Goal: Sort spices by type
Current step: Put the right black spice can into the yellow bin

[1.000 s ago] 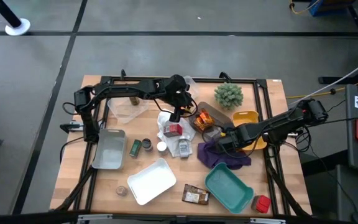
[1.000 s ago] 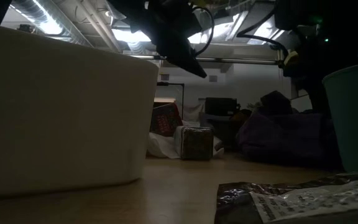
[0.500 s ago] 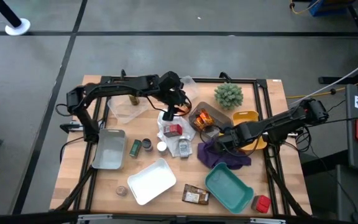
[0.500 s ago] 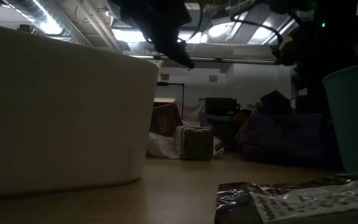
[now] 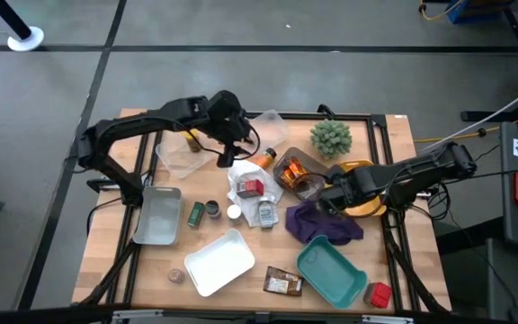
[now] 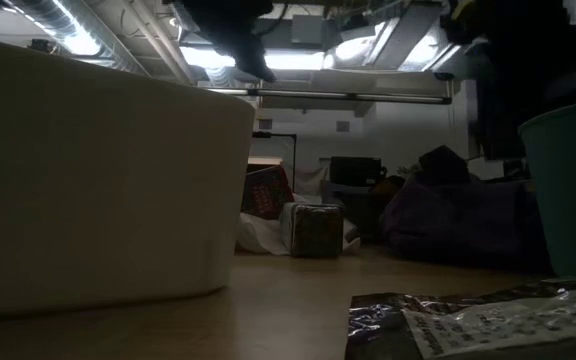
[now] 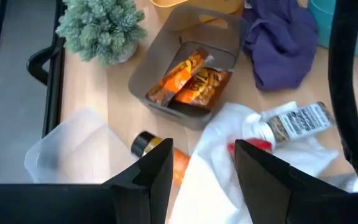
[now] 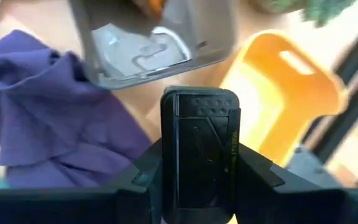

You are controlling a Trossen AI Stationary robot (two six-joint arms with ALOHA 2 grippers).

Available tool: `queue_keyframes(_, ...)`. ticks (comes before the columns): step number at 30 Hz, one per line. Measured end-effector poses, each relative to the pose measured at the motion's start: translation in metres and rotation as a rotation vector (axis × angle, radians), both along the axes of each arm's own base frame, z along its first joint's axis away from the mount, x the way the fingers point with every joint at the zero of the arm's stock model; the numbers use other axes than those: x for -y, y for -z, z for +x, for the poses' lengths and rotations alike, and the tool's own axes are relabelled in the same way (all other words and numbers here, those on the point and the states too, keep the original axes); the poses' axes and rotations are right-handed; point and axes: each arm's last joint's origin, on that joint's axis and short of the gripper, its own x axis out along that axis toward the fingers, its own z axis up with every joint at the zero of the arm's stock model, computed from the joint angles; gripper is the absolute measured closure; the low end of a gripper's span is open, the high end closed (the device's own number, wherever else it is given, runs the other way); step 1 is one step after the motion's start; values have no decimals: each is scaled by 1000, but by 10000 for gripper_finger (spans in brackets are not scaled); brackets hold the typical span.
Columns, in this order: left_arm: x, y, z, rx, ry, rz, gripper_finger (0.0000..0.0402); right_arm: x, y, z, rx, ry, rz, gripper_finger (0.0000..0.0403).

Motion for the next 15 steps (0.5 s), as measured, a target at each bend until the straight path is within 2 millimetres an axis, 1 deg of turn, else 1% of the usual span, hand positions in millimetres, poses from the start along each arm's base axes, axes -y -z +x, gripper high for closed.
queue_keyframes(5,2,-11,-16,-3,-52,-39,247,6,-16,-18,-2,-11,-43,269)
queue_keyframes(9,5,-16,-24,-9,-83,-71,247,12,-29,-36,60,-70,-43,268)
queue_keyframes(12,7,-16,-28,-32,-112,-107,247,17,-34,-50,104,-87,-70,268)
queue_keyframes(15,10,-15,-31,-65,-136,-140,247,22,-32,-66,122,-97,-103,268)
